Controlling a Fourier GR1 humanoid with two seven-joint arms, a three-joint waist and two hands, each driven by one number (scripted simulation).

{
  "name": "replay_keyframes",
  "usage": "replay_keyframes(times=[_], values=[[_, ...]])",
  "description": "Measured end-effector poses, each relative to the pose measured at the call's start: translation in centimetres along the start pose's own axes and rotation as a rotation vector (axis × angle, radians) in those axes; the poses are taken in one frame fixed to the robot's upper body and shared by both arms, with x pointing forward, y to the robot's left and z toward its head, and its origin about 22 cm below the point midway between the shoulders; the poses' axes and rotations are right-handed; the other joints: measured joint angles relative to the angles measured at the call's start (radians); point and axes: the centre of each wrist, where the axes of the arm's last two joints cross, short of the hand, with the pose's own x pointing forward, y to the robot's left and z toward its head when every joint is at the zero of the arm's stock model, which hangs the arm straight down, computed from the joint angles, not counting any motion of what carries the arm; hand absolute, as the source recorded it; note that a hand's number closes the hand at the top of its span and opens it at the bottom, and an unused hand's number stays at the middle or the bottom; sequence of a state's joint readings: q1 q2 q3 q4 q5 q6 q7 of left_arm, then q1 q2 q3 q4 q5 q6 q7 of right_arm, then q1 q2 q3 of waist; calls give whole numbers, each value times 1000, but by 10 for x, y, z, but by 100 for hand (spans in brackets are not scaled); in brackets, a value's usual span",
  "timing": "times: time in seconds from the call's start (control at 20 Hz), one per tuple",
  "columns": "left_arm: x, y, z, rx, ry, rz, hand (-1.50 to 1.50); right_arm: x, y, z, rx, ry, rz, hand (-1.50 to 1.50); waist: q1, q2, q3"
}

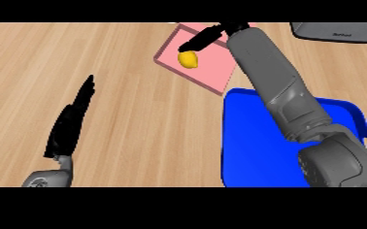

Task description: Pick the lemon from the tray and place it in the cardboard box

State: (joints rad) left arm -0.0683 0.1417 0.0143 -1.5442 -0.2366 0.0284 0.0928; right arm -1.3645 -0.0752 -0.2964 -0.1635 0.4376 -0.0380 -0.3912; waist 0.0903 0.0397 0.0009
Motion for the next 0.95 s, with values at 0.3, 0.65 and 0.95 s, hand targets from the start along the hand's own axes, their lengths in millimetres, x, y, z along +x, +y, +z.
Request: replay_keyframes(times=[0.3, 0.65, 0.95], values=[[3, 3, -1, -1, -7, -1, 0, -11, -55, 10, -143, 5, -191, -150, 0, 2, 0], [5, 2, -2, -4, -19, -2, 0, -31, -139, 42, -321, 39, -254, -150, 6, 12, 2], [5, 2, -2, -12, -17, 3, 0, -45, -199, 79, -358, 34, -266, -150, 14, 16, 3]])
